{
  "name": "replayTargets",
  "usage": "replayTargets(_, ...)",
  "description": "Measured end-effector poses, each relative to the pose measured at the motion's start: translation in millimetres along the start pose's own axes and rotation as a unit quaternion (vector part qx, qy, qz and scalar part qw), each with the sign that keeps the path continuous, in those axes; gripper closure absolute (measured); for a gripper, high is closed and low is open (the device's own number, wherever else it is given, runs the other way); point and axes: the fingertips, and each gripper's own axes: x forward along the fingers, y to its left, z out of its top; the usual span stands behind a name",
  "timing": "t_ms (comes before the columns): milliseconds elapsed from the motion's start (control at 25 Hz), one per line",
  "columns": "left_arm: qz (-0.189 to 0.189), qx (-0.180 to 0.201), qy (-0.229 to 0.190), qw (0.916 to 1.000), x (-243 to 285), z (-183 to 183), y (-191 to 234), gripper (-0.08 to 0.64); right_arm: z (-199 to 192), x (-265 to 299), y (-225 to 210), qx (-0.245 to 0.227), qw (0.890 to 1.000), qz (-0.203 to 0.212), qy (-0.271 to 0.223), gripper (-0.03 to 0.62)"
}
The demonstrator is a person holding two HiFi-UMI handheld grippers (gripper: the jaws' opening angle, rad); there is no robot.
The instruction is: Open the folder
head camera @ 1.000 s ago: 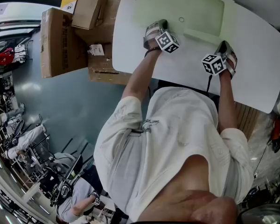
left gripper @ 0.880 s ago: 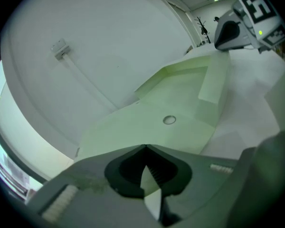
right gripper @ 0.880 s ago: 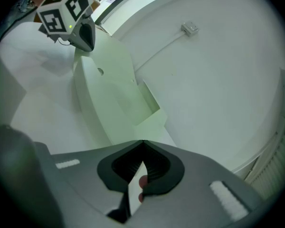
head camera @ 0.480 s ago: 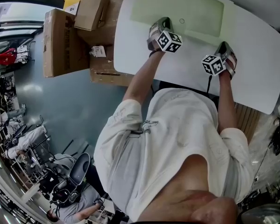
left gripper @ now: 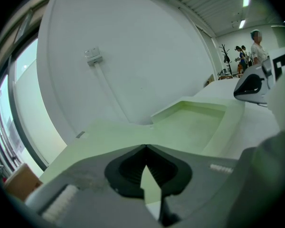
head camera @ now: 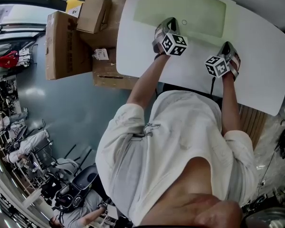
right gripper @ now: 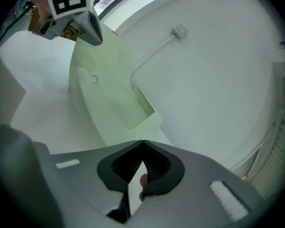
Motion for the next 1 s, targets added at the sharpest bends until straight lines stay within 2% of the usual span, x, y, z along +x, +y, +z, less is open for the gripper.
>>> replayTargets(240, -0.007, -0.046, -0.025, 0.9986, -12, 19, -5, 0.566, 8, -6, -12, 0.035, 0.999, 0.001, -0.012, 0.591)
replayTargets(600, -0.023, -0.129, -0.055, 0.9898, -37, 44, -13, 0.566, 19, -20, -36, 0.111, 0.993, 0.016, -0.037, 0.591)
replayTargets(1000, -0.025, -0.167, -0.099, 0.9805, -70, 70, -10, 0.566, 39, -44, -67, 0.184, 0.980, 0.024, -0.078, 0.591)
